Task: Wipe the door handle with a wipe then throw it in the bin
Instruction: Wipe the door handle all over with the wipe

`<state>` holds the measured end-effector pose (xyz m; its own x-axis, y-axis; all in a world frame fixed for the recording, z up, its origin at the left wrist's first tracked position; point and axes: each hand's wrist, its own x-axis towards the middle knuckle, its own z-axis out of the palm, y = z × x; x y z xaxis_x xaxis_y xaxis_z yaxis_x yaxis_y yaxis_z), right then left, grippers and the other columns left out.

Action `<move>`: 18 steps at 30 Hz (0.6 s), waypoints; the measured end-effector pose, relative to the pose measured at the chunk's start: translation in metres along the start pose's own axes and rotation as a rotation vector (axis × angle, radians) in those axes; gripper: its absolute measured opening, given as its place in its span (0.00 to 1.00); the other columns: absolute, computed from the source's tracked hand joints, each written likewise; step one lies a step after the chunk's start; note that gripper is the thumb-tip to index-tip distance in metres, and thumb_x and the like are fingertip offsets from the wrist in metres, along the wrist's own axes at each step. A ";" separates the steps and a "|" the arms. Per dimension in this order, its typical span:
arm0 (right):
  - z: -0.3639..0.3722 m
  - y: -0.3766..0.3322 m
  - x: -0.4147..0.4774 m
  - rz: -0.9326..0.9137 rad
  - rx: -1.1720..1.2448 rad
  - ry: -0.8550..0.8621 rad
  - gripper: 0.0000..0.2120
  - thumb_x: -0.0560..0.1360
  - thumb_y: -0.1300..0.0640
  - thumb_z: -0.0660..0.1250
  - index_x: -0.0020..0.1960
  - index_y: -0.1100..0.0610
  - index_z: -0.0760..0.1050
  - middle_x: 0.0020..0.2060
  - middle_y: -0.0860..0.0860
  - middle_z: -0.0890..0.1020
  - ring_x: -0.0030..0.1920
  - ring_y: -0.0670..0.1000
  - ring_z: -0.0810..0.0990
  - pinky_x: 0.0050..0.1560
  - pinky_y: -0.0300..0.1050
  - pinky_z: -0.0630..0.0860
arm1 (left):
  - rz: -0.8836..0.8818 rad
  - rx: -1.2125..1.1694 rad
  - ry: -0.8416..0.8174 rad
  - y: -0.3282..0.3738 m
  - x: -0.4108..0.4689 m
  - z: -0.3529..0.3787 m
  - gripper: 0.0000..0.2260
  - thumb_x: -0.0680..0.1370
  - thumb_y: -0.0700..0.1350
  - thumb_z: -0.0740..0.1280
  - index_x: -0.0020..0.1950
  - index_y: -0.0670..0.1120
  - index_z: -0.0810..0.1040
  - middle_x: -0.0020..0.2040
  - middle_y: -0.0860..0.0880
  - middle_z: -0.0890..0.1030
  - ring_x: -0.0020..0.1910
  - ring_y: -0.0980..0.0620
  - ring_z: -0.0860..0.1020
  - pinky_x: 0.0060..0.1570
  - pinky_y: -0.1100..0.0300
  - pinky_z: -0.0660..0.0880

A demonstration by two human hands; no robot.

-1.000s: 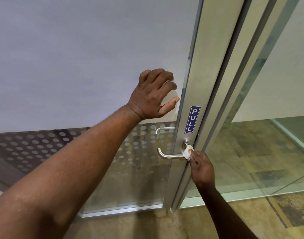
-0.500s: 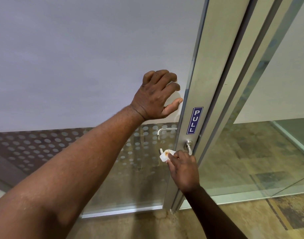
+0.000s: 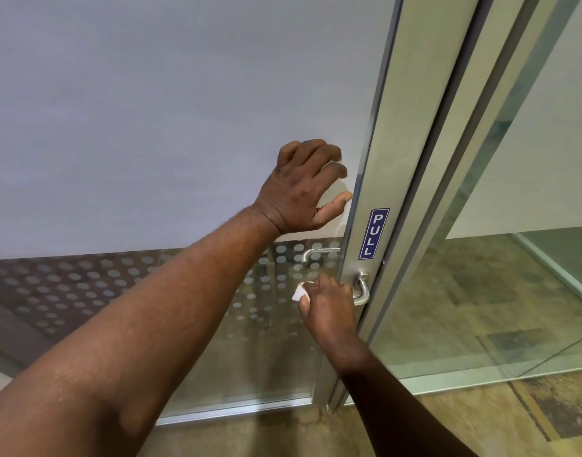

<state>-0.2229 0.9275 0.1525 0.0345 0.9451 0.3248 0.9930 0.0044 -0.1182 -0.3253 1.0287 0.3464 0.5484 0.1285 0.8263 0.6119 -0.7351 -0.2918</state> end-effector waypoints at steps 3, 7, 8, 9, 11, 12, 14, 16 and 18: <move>-0.001 -0.004 -0.001 -0.036 -0.024 -0.023 0.12 0.72 0.48 0.72 0.54 0.49 0.85 0.49 0.49 0.80 0.51 0.53 0.78 0.51 0.52 0.71 | 0.009 0.008 0.002 -0.001 0.001 -0.001 0.15 0.77 0.56 0.66 0.52 0.45 0.81 0.54 0.45 0.82 0.59 0.46 0.74 0.57 0.49 0.65; -0.003 0.000 -0.013 -0.056 -0.027 -0.011 0.10 0.72 0.48 0.72 0.52 0.48 0.86 0.49 0.49 0.80 0.51 0.53 0.78 0.50 0.53 0.72 | 0.013 0.001 -0.007 0.000 0.000 -0.001 0.15 0.78 0.56 0.65 0.52 0.45 0.81 0.54 0.45 0.82 0.59 0.46 0.74 0.57 0.50 0.64; -0.004 0.003 -0.017 -0.062 -0.021 0.007 0.09 0.71 0.49 0.74 0.50 0.48 0.86 0.48 0.48 0.80 0.50 0.53 0.78 0.49 0.53 0.72 | 0.014 -0.002 -0.010 0.000 0.000 -0.002 0.15 0.78 0.56 0.65 0.52 0.45 0.81 0.54 0.45 0.81 0.59 0.46 0.74 0.57 0.50 0.64; -0.004 0.006 -0.022 -0.068 -0.009 0.028 0.09 0.69 0.49 0.76 0.49 0.48 0.86 0.48 0.48 0.80 0.49 0.53 0.79 0.48 0.53 0.73 | 0.015 -0.004 -0.014 -0.001 0.000 -0.003 0.15 0.78 0.56 0.65 0.52 0.45 0.81 0.54 0.45 0.81 0.59 0.45 0.75 0.57 0.50 0.64; -0.005 0.015 -0.030 -0.068 0.029 0.060 0.10 0.66 0.52 0.77 0.47 0.47 0.86 0.47 0.48 0.81 0.48 0.53 0.79 0.48 0.53 0.74 | 0.013 -0.008 -0.031 0.000 0.001 -0.004 0.15 0.78 0.56 0.65 0.52 0.45 0.81 0.54 0.45 0.81 0.59 0.44 0.76 0.57 0.49 0.65; -0.005 0.021 -0.034 -0.062 0.047 0.066 0.10 0.66 0.53 0.77 0.47 0.47 0.85 0.47 0.48 0.80 0.48 0.53 0.78 0.49 0.53 0.73 | 0.010 -0.012 -0.043 0.000 0.001 -0.005 0.15 0.78 0.56 0.65 0.53 0.45 0.81 0.55 0.45 0.81 0.59 0.44 0.76 0.57 0.49 0.65; -0.007 0.032 -0.039 -0.035 0.062 0.063 0.10 0.66 0.54 0.76 0.47 0.47 0.85 0.46 0.47 0.80 0.48 0.53 0.78 0.49 0.52 0.72 | 0.001 -0.021 -0.069 0.001 0.001 -0.007 0.15 0.78 0.56 0.65 0.53 0.45 0.80 0.55 0.45 0.81 0.60 0.44 0.76 0.57 0.49 0.66; -0.010 0.044 -0.045 0.033 0.067 0.058 0.10 0.67 0.55 0.75 0.47 0.46 0.86 0.45 0.47 0.80 0.48 0.52 0.78 0.48 0.51 0.72 | -0.010 -0.032 -0.097 0.002 0.001 -0.010 0.15 0.78 0.56 0.66 0.54 0.45 0.80 0.56 0.45 0.81 0.60 0.44 0.76 0.58 0.49 0.66; -0.014 0.059 -0.049 0.120 0.074 0.059 0.10 0.68 0.56 0.74 0.47 0.46 0.86 0.46 0.47 0.81 0.48 0.53 0.79 0.48 0.50 0.70 | -0.023 -0.044 -0.118 0.003 0.001 -0.013 0.15 0.78 0.55 0.65 0.55 0.44 0.80 0.57 0.45 0.80 0.61 0.43 0.76 0.59 0.48 0.66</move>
<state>-0.1650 0.8770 0.1425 0.1608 0.9197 0.3582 0.9705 -0.0812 -0.2271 -0.3302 1.0182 0.3523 0.5991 0.2215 0.7695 0.6013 -0.7591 -0.2496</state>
